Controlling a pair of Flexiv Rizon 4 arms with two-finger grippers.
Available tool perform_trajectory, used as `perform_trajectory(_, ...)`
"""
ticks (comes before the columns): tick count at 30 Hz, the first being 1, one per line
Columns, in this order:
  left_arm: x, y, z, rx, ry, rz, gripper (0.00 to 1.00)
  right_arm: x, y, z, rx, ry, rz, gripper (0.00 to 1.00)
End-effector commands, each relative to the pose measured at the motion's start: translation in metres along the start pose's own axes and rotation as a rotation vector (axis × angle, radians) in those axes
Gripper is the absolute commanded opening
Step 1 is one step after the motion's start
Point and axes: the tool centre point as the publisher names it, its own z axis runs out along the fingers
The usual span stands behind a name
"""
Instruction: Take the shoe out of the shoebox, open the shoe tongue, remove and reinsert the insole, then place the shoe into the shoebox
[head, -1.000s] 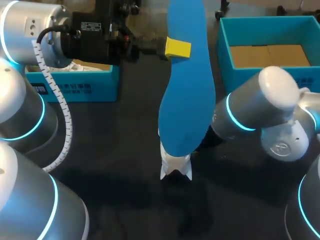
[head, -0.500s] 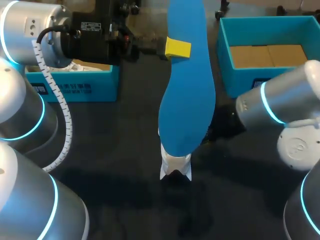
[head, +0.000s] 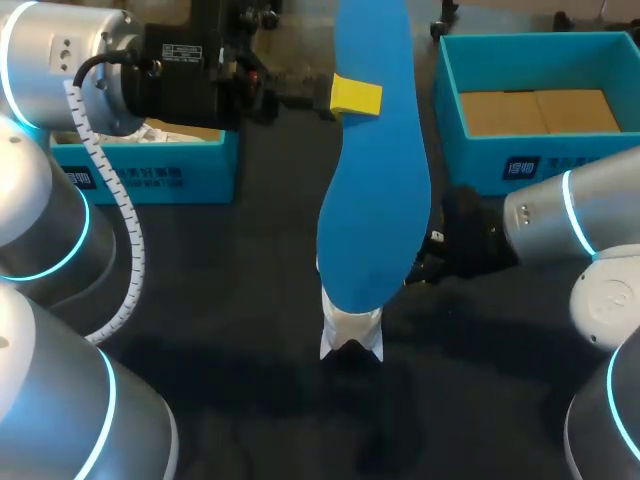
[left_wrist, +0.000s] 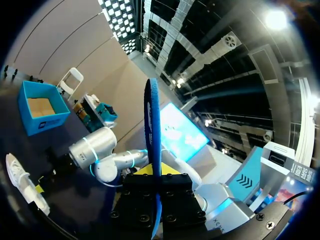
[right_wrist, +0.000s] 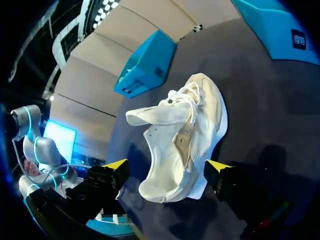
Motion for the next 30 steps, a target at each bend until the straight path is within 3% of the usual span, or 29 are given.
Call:
perform_trajectory(1,-0.001,-0.001,0.001,-0.002,0.0,0.0,0.0,0.002,0.002,-0.002,-0.022,0.062,0.011,1.0)
perform_trajectory(7,-0.001,-0.001,0.001,-0.002,0.0,0.0,0.0,0.01,0.006,-0.023,-0.036,0.137,0.008,1.0)
perform_trajectory(12,-0.001,-0.001,0.001,-0.002,0.0,0.0,0.0,0.019,0.009,-0.051,-0.003,0.21,0.011,1.0)
perform_trajectory(23,-0.001,-0.001,0.001,-0.002,0.0,0.0,0.0,0.026,0.015,-0.092,-0.037,0.386,0.094,1.0)
perform_trajectory(30,-0.001,-0.001,0.001,-0.002,0.0,0.0,0.0,0.041,0.02,-0.112,0.003,0.438,0.152,1.0)
